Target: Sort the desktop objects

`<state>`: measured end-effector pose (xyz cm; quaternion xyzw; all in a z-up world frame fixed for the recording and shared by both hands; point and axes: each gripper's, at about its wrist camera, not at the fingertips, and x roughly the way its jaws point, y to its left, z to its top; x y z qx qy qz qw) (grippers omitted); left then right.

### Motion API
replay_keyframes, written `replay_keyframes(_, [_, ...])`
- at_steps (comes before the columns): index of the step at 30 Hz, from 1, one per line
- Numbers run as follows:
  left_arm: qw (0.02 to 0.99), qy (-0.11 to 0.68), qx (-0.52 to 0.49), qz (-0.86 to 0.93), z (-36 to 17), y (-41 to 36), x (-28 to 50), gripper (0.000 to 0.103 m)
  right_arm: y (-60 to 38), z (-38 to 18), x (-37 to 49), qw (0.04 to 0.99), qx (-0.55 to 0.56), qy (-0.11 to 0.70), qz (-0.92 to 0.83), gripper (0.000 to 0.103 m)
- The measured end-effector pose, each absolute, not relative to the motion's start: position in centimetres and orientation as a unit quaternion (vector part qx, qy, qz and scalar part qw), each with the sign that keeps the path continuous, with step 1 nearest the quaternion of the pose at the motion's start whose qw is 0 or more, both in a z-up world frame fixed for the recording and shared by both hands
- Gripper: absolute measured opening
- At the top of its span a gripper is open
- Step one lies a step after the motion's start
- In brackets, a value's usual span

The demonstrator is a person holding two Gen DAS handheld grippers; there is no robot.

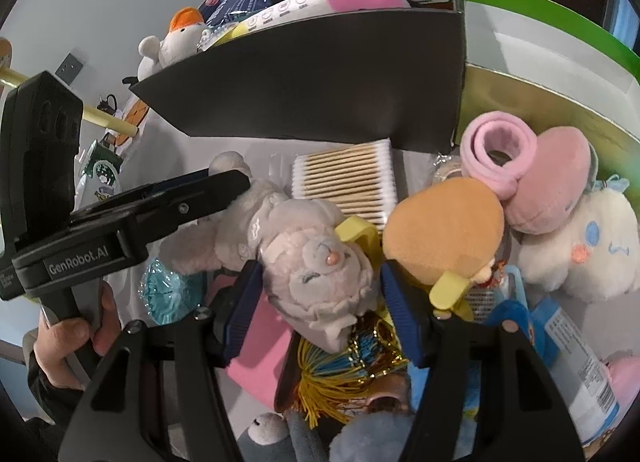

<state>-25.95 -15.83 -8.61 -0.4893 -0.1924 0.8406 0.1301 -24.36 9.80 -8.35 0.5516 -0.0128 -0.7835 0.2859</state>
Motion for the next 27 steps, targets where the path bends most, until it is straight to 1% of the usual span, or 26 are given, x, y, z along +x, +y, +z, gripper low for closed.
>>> replay_keyframes(5, [0.137,-0.192,-0.491,0.839,-8.4,-15.9,-25.8,0.059,9.1,-8.5,-24.2,0.297,0.545,0.009,-0.784,0.066])
replay_keyframes(10, [0.156,-0.215,-0.491,0.83,-8.3,-16.8,-25.6,0.06,8.4,-8.6,-24.1,0.306,0.539,0.029,-0.784,0.07])
replay_keyframes(12, [0.17,-0.228,-0.489,0.825,-8.2,-17.1,-25.5,0.069,8.2,-8.7,-24.1,0.306,0.538,0.033,-0.785,0.07])
replay_keyframes(13, [0.177,-0.23,-0.488,0.823,-8.2,-17.1,-25.5,0.07,8.2,-8.7,-24.2,0.307,0.537,0.033,-0.785,0.07])
replay_keyframes(18, [0.161,-0.191,-0.498,0.83,-8.2,-15.7,-25.6,0.071,8.5,-8.8,-24.4,0.308,0.535,0.035,-0.786,0.069])
replay_keyframes(27, [0.146,-0.151,-0.505,0.837,-8.9,-14.6,-25.7,0.071,8.9,-8.7,-23.7,0.299,0.529,0.048,-0.793,0.065])
